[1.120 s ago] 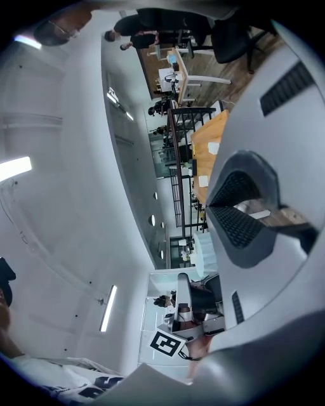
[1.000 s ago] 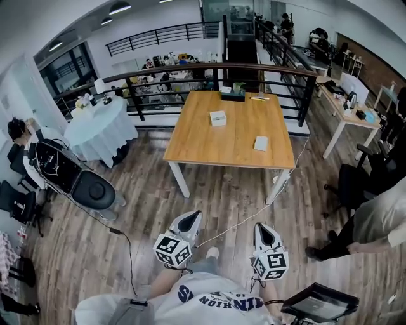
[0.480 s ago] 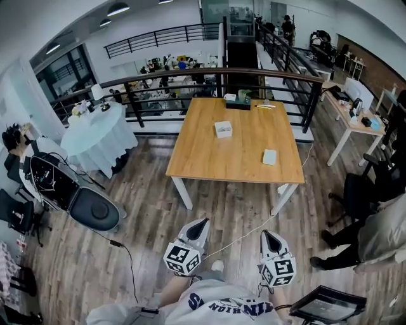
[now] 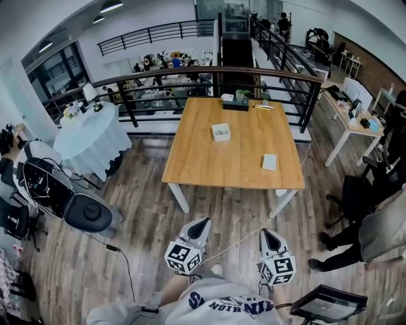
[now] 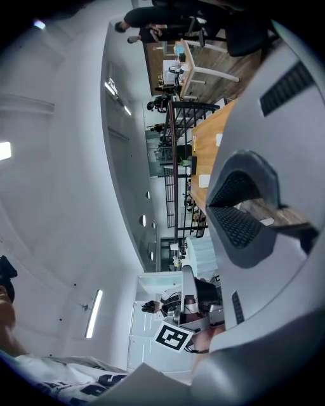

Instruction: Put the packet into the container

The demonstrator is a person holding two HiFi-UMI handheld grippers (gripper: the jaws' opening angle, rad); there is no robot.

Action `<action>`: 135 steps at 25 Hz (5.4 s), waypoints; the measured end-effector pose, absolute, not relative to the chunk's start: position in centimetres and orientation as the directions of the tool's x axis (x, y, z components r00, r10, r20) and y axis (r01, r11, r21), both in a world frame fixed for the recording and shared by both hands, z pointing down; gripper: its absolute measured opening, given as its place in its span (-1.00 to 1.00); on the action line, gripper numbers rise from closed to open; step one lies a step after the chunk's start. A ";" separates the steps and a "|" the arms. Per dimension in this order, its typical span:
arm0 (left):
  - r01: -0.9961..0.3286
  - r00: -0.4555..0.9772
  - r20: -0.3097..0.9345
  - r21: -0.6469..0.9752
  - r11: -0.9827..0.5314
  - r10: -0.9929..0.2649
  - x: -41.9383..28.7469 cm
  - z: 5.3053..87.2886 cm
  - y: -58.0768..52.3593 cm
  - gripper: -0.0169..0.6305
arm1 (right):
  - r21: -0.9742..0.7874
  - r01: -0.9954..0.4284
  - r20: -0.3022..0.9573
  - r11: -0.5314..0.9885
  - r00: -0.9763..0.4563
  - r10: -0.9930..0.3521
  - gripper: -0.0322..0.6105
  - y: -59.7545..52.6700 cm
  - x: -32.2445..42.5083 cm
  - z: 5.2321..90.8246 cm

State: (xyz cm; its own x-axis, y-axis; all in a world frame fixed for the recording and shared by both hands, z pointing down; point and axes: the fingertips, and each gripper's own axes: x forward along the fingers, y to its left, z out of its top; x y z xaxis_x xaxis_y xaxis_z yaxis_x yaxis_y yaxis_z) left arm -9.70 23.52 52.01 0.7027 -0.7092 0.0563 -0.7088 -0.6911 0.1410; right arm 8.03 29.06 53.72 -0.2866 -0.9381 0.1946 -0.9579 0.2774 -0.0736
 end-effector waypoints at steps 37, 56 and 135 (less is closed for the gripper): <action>-0.628 0.777 0.068 0.161 -0.762 -0.626 -11.5 54.5 18.2 -0.97 | -0.104 -0.969 0.231 0.225 -0.244 -0.942 -0.88 23.5 4.5 55.7; -0.688 0.724 0.061 0.134 -0.713 -0.687 -8.3 53.4 10.2 -0.97 | -0.116 -0.954 0.194 0.275 -0.294 -0.936 -0.88 13.4 9.1 55.2; -0.775 0.629 0.087 0.148 -0.615 -0.772 3.0 53.4 -15.4 -0.97 | -0.142 -0.939 0.208 0.314 -0.339 -0.918 -0.88 -15.3 23.4 56.6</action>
